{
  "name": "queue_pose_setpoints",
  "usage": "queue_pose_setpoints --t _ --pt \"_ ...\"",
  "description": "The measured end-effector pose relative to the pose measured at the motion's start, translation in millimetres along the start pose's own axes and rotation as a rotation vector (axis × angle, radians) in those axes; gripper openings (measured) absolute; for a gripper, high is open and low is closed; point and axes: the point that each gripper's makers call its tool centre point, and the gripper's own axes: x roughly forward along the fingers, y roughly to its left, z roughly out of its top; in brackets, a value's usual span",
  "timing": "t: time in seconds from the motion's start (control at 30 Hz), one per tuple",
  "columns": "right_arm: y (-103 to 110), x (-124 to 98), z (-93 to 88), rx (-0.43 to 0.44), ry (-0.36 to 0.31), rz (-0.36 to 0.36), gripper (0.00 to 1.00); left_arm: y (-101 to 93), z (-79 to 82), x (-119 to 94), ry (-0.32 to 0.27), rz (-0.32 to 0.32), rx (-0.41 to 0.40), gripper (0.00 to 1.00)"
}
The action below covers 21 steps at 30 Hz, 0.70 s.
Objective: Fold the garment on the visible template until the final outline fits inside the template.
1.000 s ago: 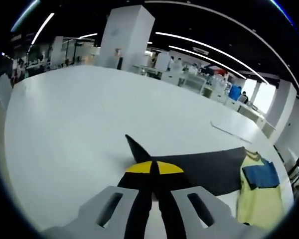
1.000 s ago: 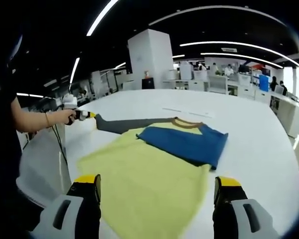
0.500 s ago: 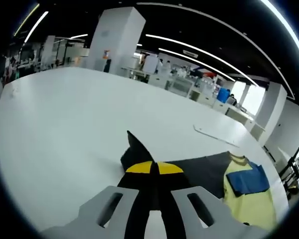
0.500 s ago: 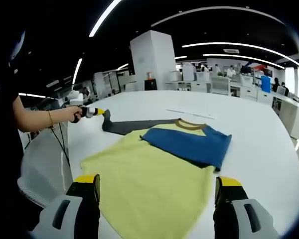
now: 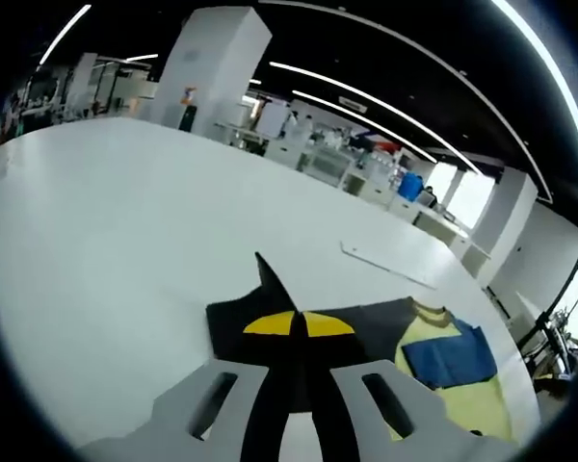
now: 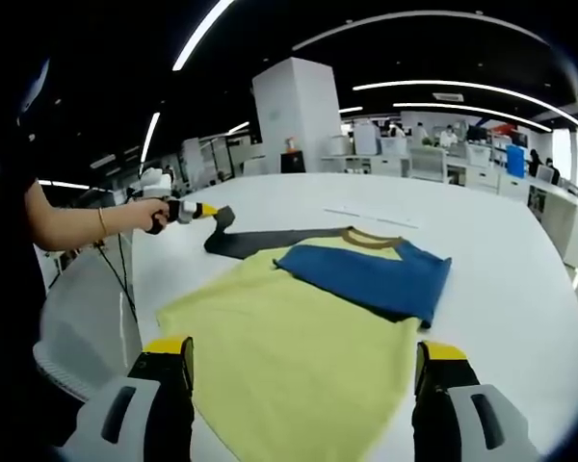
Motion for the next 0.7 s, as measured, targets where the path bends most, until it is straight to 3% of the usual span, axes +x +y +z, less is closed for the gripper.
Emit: queue_pose_setpoints --t 0.7 --pt "5.9 -0.5 -2.7 -0.002 0.016 0.009 0.94 -57.0 -9.7 23.2 0.027 -0.116 0.016 0.0"
